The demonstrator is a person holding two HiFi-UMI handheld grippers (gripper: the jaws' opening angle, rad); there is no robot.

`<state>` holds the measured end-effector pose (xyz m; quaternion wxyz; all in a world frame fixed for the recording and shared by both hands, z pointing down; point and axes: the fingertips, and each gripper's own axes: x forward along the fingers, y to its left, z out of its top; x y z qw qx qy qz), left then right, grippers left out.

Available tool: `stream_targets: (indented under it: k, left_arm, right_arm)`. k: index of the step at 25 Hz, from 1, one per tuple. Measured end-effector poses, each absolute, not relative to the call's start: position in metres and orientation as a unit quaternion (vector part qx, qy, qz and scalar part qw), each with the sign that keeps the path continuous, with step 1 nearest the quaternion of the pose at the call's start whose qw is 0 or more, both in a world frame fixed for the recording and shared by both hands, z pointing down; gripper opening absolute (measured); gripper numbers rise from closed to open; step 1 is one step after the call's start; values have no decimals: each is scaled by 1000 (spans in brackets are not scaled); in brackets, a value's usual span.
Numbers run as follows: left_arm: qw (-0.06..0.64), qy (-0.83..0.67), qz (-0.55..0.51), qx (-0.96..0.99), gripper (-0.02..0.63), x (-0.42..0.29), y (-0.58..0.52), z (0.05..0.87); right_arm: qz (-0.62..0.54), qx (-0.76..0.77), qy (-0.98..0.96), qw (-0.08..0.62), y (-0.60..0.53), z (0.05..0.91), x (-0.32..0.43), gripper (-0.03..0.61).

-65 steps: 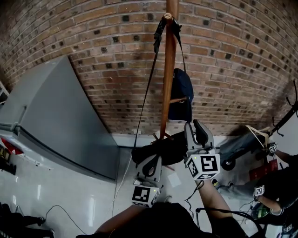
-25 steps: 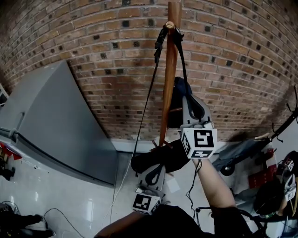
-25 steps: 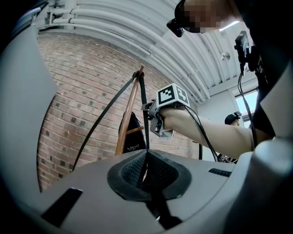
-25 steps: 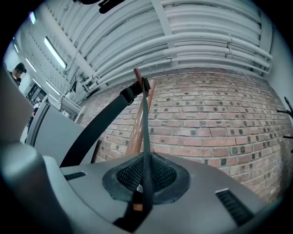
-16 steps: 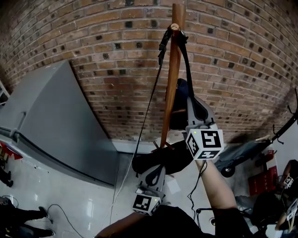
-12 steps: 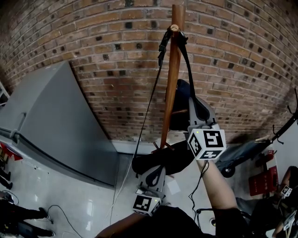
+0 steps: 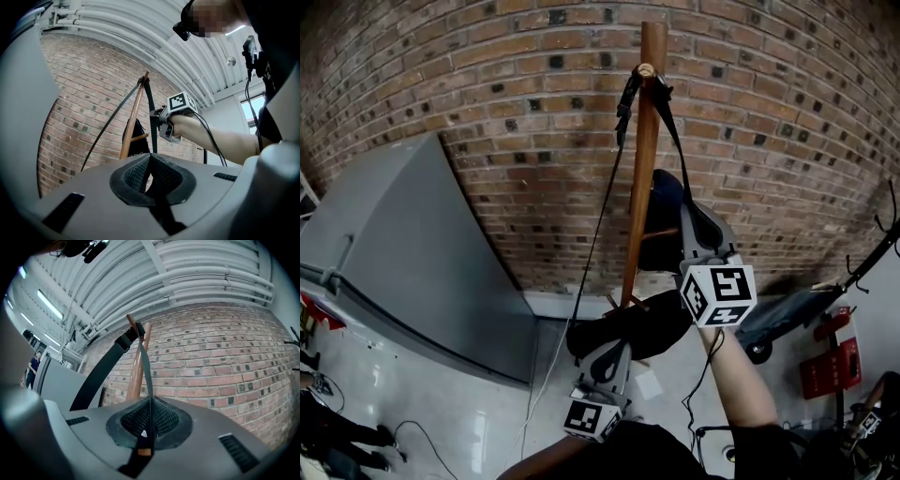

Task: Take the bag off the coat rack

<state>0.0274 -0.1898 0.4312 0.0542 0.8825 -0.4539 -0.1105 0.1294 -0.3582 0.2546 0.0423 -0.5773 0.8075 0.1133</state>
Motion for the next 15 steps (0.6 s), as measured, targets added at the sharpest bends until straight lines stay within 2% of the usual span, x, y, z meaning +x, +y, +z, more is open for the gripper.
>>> stream_targets:
  k: [4,8,9,10,11,15]
  left_arm:
    - [55,-452,-114,883,15,27,-188,434]
    - [50,-451,-115,884,15,26,-186,435]
    - [47,-452,-114,884,15,25,-186,435]
    - [47,-454,-113,883,15,24,-185,435]
    - [51,-457,-111,881,15,23,-184,435]
    - [55,-457,-115,880,15,21,-180,437]
  right_arm:
    - [151,-573,805,23,-355,246,116,20]
    - [182,-557,809,41,-344,219,102,24]
    - [188,-552,811,43,-342,213,98,45]
    - [192,-547,814,43,-341,208,94,101]
    - [194,-542,816,44,-341,203,90,131]
    - [204,-528,823,51,-342,176,82,135]
